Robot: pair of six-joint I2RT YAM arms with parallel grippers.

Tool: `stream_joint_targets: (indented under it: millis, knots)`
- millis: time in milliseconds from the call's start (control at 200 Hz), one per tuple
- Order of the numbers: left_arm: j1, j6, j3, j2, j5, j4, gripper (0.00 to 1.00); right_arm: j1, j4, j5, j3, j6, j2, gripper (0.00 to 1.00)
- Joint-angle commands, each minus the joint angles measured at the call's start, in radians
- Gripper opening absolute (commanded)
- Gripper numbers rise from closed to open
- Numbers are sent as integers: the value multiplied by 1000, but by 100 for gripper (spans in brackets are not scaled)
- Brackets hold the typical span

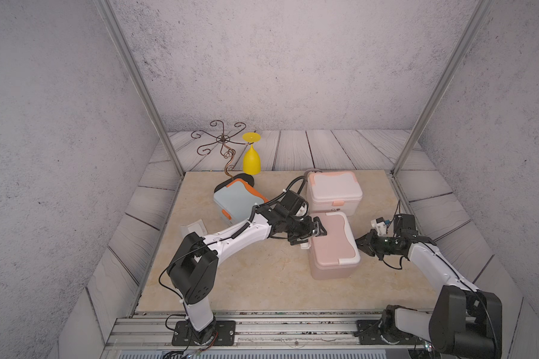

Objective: Open first aid kits and take out gauze
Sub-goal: Open the lid of the first aid kit.

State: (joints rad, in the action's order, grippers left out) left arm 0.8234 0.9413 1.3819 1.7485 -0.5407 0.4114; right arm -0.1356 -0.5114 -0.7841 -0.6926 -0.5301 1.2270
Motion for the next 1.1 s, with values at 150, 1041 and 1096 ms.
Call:
stream_joint_targets:
  millis: [150, 1041, 1096]
  knots:
    - [40, -73, 92, -11, 37, 88, 87, 34, -1, -41, -1, -18, 8, 14]
    - [49, 72, 101, -83, -109, -117, 88, 126, 51, -40, 10, -106, -51, 15]
    - [45, 71, 99, -92, -103, -115, 88, 133, 50, -36, 7, -112, -59, 15]
